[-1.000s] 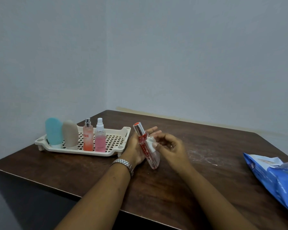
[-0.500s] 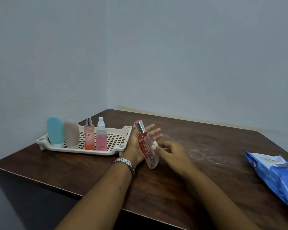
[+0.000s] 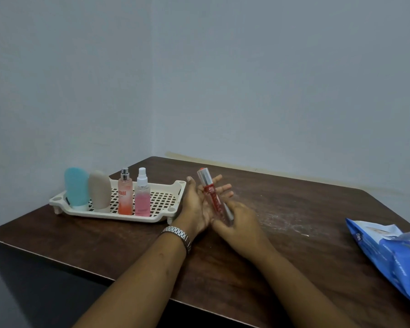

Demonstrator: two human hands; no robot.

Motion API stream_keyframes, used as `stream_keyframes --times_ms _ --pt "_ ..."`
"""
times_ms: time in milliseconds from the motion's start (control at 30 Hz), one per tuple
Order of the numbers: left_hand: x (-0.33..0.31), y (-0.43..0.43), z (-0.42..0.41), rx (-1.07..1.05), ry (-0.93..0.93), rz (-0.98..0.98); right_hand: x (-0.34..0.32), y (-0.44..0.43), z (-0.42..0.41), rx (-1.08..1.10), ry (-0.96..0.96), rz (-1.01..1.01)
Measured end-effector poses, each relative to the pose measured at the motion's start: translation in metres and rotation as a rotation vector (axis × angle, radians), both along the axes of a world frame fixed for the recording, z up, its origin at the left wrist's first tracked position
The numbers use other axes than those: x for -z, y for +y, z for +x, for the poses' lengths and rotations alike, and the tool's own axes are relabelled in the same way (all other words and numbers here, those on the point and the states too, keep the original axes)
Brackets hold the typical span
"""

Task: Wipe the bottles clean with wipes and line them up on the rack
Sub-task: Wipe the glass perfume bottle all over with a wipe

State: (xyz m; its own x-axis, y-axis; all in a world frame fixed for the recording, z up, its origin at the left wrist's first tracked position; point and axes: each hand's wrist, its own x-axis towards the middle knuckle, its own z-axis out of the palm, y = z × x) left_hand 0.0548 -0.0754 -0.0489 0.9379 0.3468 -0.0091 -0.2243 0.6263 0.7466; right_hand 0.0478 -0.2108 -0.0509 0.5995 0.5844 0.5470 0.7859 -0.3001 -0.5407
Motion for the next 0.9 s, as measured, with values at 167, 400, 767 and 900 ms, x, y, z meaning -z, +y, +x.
stream_keyframes --times_ms 167,400,767,900 --pt "-0.005 -0.004 -0.010 0.062 0.000 0.049 -0.012 -0.007 0.011 0.013 0.438 0.336" --pt "-0.009 -0.016 -0.019 0.261 -0.097 0.015 -0.017 -0.004 0.005 -0.208 0.866 0.489" --pt "-0.025 -0.031 -0.009 0.136 -0.005 -0.161 -0.011 -0.004 0.016 0.179 0.560 0.577" --pt "-0.034 -0.039 -0.001 0.054 0.010 -0.330 -0.012 -0.005 0.020 0.171 0.615 0.724"
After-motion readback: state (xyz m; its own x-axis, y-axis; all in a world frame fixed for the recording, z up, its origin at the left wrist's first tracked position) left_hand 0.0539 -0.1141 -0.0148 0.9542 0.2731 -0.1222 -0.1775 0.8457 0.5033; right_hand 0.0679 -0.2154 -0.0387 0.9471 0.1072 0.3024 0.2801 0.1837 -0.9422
